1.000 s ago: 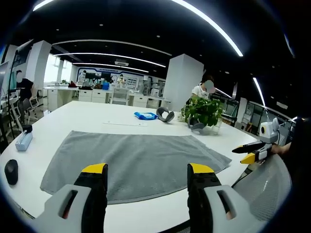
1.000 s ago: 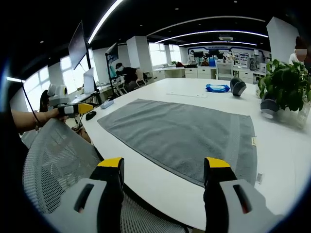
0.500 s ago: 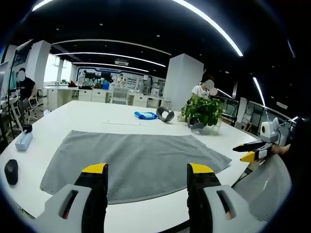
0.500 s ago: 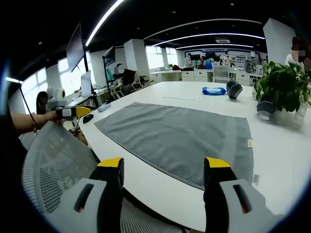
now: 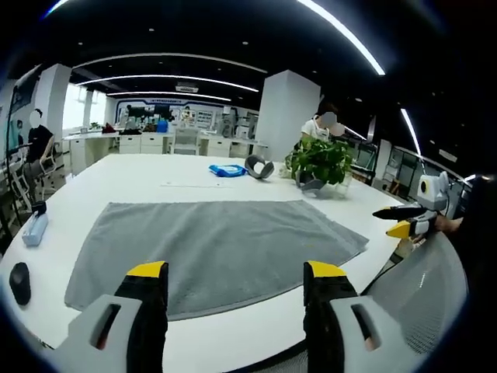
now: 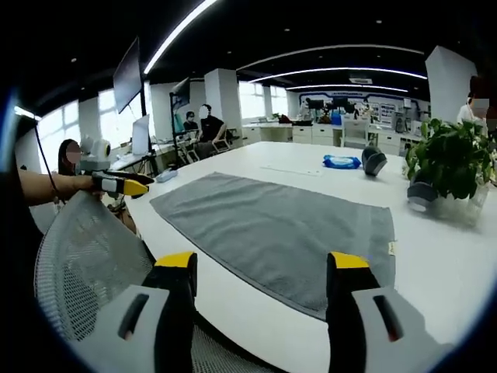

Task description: Fold the towel on the table until its edges align and the towel forms a compact rectangular stack.

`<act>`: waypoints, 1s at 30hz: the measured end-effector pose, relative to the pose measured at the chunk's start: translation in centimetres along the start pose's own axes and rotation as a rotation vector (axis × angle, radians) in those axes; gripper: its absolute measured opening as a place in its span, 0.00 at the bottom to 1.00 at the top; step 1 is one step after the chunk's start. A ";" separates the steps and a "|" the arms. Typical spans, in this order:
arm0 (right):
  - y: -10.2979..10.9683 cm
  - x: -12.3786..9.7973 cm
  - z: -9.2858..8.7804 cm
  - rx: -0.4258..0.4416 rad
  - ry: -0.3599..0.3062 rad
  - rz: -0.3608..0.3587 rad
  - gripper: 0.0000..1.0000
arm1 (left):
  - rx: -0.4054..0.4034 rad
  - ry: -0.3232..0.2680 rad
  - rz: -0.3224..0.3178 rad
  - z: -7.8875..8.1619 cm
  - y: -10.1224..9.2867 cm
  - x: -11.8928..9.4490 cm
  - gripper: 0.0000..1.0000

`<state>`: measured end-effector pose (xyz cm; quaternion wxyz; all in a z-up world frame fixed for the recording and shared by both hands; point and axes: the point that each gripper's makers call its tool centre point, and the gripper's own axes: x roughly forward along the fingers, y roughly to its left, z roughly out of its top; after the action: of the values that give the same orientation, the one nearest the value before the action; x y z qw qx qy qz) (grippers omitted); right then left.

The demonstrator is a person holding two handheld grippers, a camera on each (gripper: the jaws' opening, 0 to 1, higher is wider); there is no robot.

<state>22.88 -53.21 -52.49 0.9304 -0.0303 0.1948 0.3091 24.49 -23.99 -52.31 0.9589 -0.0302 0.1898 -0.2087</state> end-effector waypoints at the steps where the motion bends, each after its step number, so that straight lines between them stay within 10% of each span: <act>1: -0.2 -0.1 0.0 0.002 0.000 -0.006 0.66 | -0.003 0.004 -0.001 0.0 0.1 0.0 0.74; 15: -6.5 -3.0 1.6 -0.032 -0.015 -0.137 0.62 | 0.056 0.070 -0.040 1.1 -0.5 0.8 0.80; 30: -11.9 -4.8 4.2 -0.095 0.017 -0.163 0.63 | 0.203 0.012 -0.107 7.8 -3.8 2.9 0.78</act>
<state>27.78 -64.82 -47.54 0.9482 -0.0931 0.1849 0.2409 28.33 -28.81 -45.60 0.9433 0.0582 0.1715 -0.2781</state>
